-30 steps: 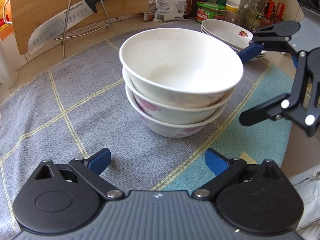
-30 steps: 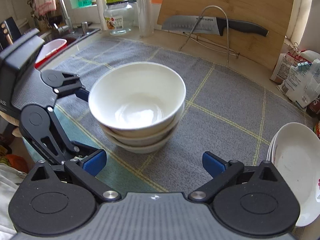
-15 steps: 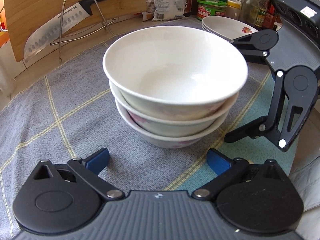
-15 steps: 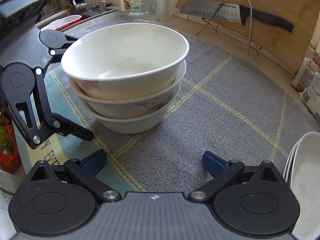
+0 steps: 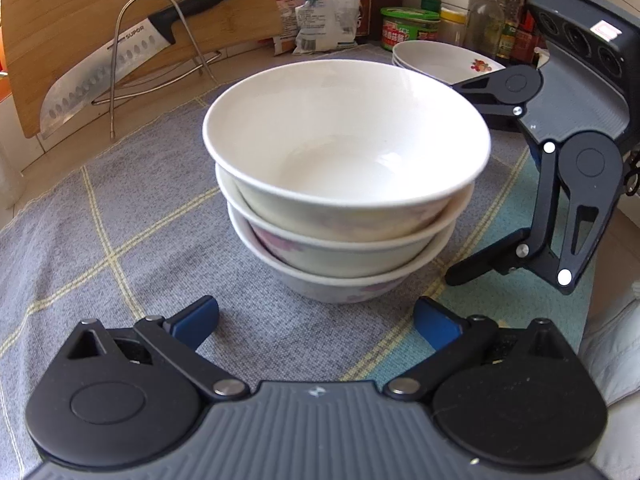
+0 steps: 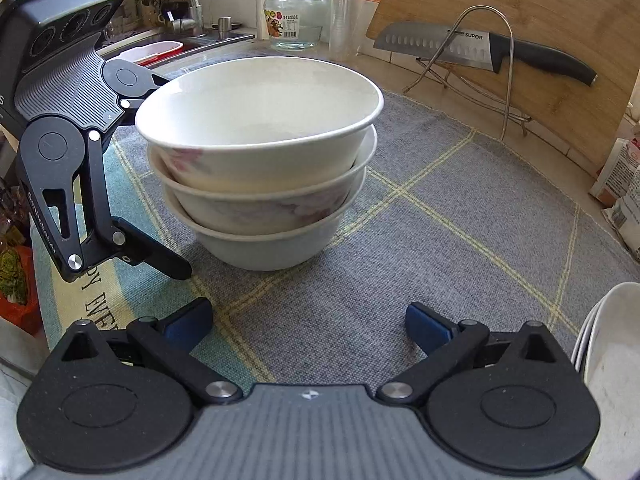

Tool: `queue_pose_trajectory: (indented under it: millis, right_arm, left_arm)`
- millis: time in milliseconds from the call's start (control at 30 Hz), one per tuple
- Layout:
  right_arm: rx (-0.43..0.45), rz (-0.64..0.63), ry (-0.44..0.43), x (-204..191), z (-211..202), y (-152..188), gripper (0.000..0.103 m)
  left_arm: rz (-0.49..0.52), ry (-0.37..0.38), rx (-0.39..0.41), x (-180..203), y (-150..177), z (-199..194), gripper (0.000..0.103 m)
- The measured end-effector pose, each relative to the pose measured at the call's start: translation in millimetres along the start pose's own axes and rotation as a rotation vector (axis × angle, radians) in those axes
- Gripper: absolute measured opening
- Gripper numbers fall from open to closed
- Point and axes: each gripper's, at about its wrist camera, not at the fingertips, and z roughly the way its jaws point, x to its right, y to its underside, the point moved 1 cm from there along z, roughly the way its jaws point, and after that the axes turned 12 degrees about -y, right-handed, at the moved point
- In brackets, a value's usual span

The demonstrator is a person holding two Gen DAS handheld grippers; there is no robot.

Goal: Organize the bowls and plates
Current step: 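Close both grippers on the rim of the three-bowl stack, then lift the bowl stack with both grippers and carry it over the plate stack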

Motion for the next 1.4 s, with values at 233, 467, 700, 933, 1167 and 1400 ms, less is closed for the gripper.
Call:
queue_pose_trajectory:
  millis: [233,467,700,933,1167,1400]
  right_arm:
    - [-0.039,0.022,0.017,0.4,7.1,-11.3,0.103]
    - [-0.07,-0.086,0.006,-6.3,12.8,-31.6,0.103]
    - [-0.097,-0.15,-0.034,-10.5,14.9,-50.2,0.1]
    - [-0.136,-0.177,-0.092,-8.1,16.6,-57.5,0.09]
    - [-0.136,-0.172,-0.151,-2.4,16.1,-63.4,0.088]
    - [-0.137,-0.184,-0.171,0.4,15.7,-61.8,0.088]
  left_arm:
    - [0.069,0.062,0.045,-5.9,-2.8,5.2,0.103]
    - [0.19,0.17,0.079,-20.1,-6.6,7.4,0.102]
    - [0.313,0.275,0.105,-30.4,-16.3,12.7,0.097]
    - [0.332,0.351,0.085,-42.2,-24.8,25.4,0.092]
    - [0.377,0.401,0.065,-42.6,-27.5,30.2,0.084]
    - [0.411,0.414,0.051,-41.7,-25.5,35.7,0.082]
